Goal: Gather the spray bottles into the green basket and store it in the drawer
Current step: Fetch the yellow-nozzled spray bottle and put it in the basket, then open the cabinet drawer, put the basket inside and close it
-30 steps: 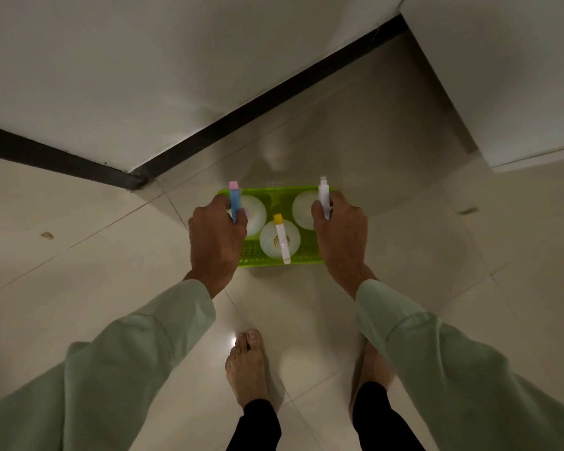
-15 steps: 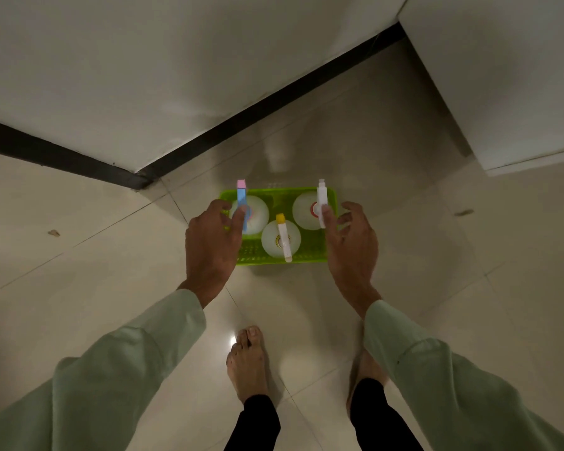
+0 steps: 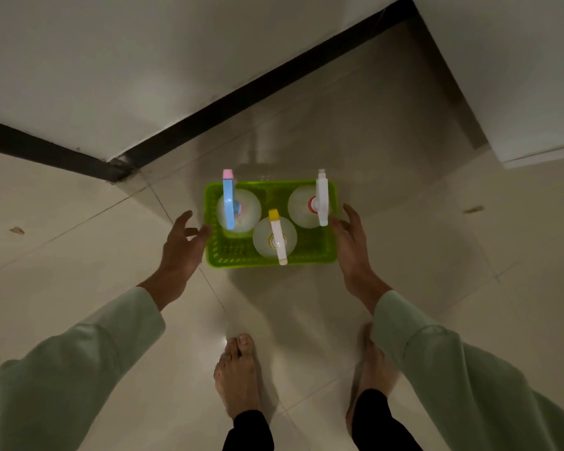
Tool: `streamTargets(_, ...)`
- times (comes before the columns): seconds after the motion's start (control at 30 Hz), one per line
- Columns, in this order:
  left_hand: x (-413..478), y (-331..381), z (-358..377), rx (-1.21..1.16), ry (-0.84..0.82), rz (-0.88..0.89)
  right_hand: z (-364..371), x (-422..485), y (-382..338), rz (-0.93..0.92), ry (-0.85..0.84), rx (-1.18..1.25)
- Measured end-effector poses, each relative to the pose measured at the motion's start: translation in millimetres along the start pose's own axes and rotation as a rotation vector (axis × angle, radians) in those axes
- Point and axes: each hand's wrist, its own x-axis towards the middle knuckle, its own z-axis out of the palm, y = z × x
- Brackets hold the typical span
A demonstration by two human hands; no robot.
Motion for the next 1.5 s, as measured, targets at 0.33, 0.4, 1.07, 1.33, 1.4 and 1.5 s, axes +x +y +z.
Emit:
streamTargets(0.33, 14, -5, 16, 0.137, -0.017, 0.076, 1, 10, 6, -0.094, -0.030, -0.196)
streamTargets(0.4, 2, 3, 13, 0.171, -0.024, 0.113, -6, 2, -5, -0.113, -0.023, -0.205)
streamTargets(1.07, -332, 263, 14, 0.073, -0.218, 0.326, -271, -223, -256, -0.235, 0.031, -0.085)
streamTargets(1.33, -451, 368, 77, 0.030, -0.266, 0.367, -415, -268, -341, -0.305, 0.044, -0.063)
streamTargets(1.4, -469, 389, 101, 0.011, -0.279, 0.366, -451, -266, -360, -0.307, 0.045, -0.056)
streamTargets(1.5, -488, 419, 141, -0.010, -0.278, 0.372, -499, -254, -384, -0.310, 0.048, -0.077)
